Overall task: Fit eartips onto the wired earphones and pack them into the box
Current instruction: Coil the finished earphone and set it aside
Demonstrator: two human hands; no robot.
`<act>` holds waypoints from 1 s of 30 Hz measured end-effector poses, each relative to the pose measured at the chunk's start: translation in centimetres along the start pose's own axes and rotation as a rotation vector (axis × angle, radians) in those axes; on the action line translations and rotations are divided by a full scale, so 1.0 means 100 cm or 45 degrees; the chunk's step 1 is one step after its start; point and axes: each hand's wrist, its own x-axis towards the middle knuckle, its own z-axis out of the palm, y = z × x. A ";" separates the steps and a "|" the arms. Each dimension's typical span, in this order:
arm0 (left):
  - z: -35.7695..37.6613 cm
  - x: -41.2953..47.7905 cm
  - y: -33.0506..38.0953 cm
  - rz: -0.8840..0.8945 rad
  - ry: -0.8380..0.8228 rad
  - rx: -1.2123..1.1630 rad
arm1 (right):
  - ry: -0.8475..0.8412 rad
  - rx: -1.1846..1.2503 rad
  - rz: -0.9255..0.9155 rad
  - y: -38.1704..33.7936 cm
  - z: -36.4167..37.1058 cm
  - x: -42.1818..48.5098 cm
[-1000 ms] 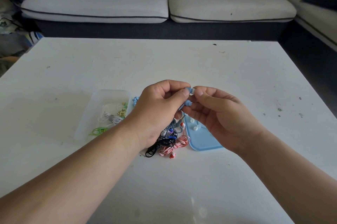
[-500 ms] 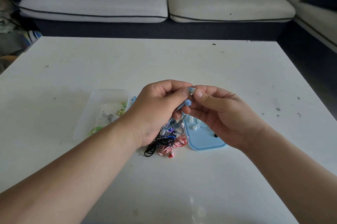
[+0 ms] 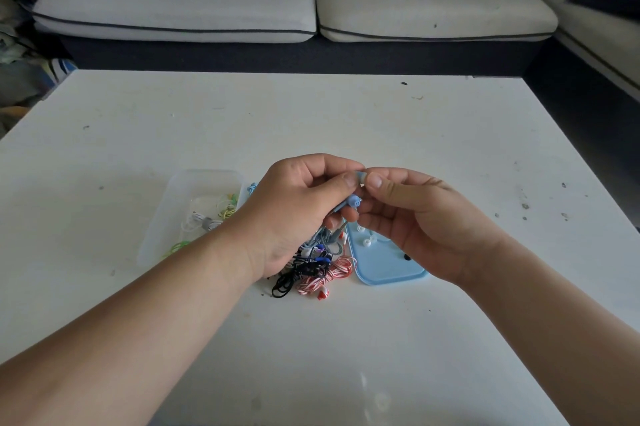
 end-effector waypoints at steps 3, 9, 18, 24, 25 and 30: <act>0.001 0.000 0.000 -0.002 0.011 -0.013 | -0.016 0.009 -0.002 -0.002 0.000 -0.001; 0.000 0.000 0.000 -0.009 0.025 -0.050 | -0.014 -0.001 -0.023 -0.002 0.001 -0.002; -0.001 0.002 -0.001 -0.057 0.071 0.035 | 0.067 -0.008 -0.059 0.001 0.004 0.000; -0.004 0.002 0.000 -0.108 -0.003 -0.129 | 0.115 0.000 -0.052 0.000 0.006 0.001; -0.004 0.002 -0.001 -0.101 0.011 -0.118 | 0.138 -0.013 -0.060 -0.001 0.006 0.000; -0.005 0.001 -0.001 -0.138 0.074 -0.135 | 0.443 -0.806 -0.010 0.009 -0.004 0.004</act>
